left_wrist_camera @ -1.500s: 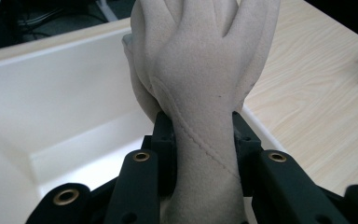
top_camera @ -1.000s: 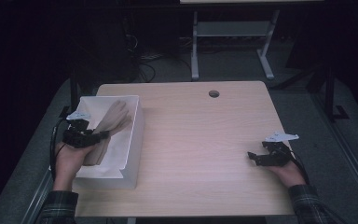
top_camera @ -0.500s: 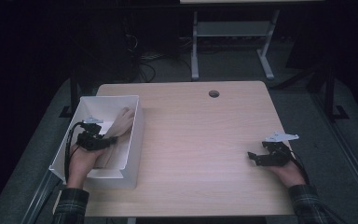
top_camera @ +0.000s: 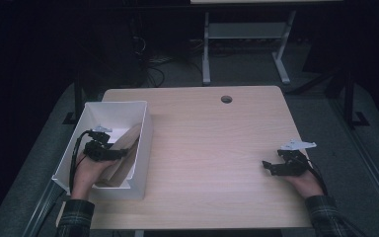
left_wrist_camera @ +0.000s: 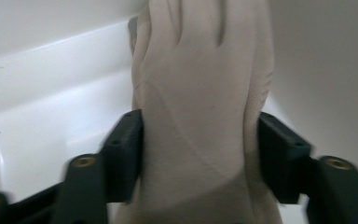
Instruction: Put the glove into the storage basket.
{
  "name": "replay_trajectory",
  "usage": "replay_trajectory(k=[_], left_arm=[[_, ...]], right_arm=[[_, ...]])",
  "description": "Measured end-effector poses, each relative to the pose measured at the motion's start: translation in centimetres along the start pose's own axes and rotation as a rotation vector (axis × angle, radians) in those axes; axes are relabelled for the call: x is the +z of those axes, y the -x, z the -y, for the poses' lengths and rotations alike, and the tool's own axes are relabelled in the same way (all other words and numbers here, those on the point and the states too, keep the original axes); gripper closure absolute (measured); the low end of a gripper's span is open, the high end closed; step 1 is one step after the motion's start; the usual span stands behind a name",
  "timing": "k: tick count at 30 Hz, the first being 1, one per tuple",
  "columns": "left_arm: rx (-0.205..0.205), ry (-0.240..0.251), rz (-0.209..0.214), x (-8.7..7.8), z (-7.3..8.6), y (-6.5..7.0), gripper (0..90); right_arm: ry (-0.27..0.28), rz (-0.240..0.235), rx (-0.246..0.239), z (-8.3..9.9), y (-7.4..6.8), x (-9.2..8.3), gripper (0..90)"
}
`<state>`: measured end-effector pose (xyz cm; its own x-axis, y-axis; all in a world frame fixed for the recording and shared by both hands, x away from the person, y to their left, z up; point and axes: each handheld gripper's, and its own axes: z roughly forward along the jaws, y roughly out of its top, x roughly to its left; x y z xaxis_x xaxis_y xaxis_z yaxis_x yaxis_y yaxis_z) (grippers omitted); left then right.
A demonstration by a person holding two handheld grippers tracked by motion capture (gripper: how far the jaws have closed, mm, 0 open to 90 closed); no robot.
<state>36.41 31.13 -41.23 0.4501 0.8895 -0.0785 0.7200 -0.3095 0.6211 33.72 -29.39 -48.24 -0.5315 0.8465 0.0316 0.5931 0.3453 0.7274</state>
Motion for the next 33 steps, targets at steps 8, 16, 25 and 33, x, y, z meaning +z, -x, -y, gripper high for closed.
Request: replay_trajectory(k=[8,16,25,33], left_arm=[[0.008,0.083,0.026,-2.5,-1.8,0.9,24.3],[0.053,0.149,0.091,-4.6,-5.1,3.4,23.9],[0.096,0.196,0.157,-5.8,-7.7,6.4,23.8],[0.125,0.204,0.195,-5.3,-9.0,9.7,23.8]], right_arm=[[0.001,-0.001,0.0,0.0,0.0,0.0,18.8],[-0.003,-0.003,0.005,0.0,0.0,0.0,18.8],[-0.003,-0.003,0.006,0.0,0.0,0.0,18.8],[-0.003,-0.003,0.005,0.0,-0.1,0.0,18.8]])
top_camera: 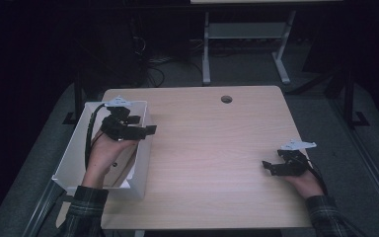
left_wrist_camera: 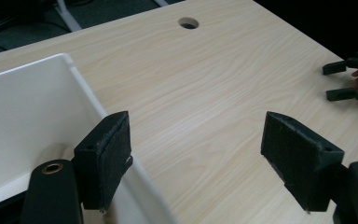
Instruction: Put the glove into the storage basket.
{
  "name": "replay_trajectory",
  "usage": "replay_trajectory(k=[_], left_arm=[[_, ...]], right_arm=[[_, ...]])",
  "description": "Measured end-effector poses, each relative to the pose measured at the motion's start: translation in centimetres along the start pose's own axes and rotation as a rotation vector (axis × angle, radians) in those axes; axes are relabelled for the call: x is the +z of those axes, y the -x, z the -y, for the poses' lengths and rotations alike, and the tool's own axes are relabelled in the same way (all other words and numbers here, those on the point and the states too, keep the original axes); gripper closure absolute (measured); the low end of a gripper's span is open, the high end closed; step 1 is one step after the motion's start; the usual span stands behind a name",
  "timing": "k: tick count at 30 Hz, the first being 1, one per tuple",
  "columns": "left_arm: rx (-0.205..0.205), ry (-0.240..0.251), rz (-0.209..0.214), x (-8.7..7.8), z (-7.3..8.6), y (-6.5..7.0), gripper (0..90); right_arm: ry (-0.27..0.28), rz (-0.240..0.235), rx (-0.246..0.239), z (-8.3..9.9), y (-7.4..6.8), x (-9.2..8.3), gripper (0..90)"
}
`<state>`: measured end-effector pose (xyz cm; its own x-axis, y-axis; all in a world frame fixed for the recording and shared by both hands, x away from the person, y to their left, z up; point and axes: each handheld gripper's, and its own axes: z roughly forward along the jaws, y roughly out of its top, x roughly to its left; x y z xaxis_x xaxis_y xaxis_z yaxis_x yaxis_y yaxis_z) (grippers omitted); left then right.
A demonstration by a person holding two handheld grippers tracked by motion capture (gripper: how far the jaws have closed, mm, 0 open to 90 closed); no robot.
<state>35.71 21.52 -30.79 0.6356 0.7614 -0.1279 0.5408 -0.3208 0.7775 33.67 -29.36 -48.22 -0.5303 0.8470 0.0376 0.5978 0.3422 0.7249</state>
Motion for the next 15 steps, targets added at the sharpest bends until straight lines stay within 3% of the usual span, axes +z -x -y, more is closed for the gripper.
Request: replay_trajectory(k=[15], left_arm=[[0.069,-0.017,0.077,4.6,-0.1,6.0,23.8]], right_arm=[[0.004,0.001,-0.007,0.0,0.0,0.0,18.8]])
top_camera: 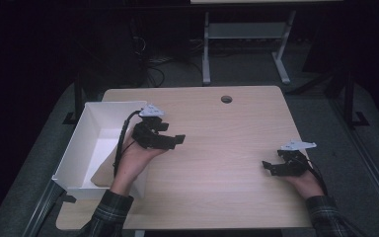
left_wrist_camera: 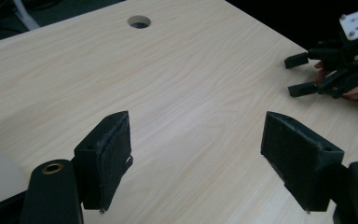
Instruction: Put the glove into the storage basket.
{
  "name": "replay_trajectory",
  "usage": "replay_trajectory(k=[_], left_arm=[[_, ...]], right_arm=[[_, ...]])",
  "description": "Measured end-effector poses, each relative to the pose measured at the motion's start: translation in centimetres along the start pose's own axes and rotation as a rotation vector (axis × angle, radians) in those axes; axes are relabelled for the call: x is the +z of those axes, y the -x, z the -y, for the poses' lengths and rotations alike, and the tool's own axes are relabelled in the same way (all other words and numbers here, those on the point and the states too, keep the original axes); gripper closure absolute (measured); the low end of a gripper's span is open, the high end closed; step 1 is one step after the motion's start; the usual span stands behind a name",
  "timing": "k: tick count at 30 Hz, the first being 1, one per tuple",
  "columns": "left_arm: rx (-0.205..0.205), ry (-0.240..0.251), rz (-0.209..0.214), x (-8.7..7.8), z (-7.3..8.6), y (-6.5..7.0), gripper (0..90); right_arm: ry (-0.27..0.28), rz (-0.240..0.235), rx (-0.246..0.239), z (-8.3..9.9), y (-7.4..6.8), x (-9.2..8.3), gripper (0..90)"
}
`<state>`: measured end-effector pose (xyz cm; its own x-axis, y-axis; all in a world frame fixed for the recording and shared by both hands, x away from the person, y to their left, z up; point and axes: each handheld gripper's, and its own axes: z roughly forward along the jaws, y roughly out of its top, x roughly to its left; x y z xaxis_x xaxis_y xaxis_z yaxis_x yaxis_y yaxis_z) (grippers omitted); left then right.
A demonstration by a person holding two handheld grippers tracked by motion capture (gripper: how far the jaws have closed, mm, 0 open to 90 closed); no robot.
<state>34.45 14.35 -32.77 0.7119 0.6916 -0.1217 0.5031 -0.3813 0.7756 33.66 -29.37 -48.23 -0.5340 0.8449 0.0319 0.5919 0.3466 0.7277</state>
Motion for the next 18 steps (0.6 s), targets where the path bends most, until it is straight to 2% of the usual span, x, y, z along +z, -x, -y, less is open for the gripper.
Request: replay_trajectory(k=[4,6,8,18], left_arm=[[0.021,-0.012,0.019,1.6,0.5,1.0,23.8],[0.022,-0.019,0.02,2.3,0.9,1.5,23.8],[0.041,-0.037,0.016,3.5,1.7,1.9,23.8],[0.081,-0.081,0.029,6.3,4.4,2.4,23.8]], right_arm=[[0.001,0.001,0.0,0.0,0.0,0.0,18.8],[0.0,0.0,0.002,0.0,0.0,0.0,18.8],[0.0,0.0,0.001,0.0,0.0,0.0,18.8],[0.0,0.0,0.0,0.0,0.0,0.0,18.9]])
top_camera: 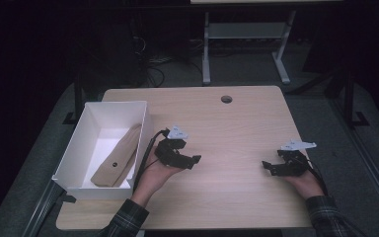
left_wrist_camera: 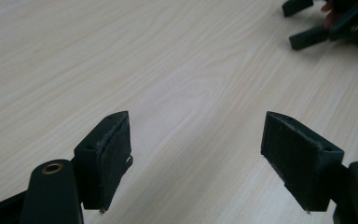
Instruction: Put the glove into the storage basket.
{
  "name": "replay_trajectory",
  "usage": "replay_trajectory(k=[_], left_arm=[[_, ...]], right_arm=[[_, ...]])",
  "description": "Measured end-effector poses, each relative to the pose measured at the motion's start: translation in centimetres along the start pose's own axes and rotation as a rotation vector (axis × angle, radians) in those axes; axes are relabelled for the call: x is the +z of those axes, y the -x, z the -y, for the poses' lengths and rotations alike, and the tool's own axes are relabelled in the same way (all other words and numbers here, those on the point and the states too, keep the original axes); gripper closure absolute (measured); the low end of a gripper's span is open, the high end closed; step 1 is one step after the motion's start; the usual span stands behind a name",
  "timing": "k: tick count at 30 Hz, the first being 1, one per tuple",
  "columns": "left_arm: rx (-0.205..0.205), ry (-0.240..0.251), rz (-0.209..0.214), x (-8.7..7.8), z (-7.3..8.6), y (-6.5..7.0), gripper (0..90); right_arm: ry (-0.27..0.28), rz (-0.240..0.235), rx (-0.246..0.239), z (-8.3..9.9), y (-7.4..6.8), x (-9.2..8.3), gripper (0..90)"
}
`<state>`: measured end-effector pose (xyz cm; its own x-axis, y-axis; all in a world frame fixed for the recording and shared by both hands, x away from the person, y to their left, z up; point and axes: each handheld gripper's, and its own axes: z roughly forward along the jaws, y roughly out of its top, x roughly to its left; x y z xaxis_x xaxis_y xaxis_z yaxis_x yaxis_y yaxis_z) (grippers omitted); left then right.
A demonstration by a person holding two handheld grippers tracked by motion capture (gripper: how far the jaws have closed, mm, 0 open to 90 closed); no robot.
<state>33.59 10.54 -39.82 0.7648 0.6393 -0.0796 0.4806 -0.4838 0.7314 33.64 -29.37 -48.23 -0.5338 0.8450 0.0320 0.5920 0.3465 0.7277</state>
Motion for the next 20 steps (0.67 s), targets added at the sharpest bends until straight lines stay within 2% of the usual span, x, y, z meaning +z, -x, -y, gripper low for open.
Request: replay_trajectory(k=[8,13,20], left_arm=[[0.025,-0.051,0.002,2.4,2.4,0.2,23.8],[0.023,-0.062,0.0,3.2,3.2,0.3,23.8],[0.042,-0.097,0.001,4.0,3.9,0.4,23.7]], right_arm=[[0.0,0.0,0.0,0.0,0.0,0.0,18.8],[0.0,-0.001,0.0,0.0,0.0,0.0,18.8],[0.0,0.0,0.0,0.0,0.0,0.0,18.8]])
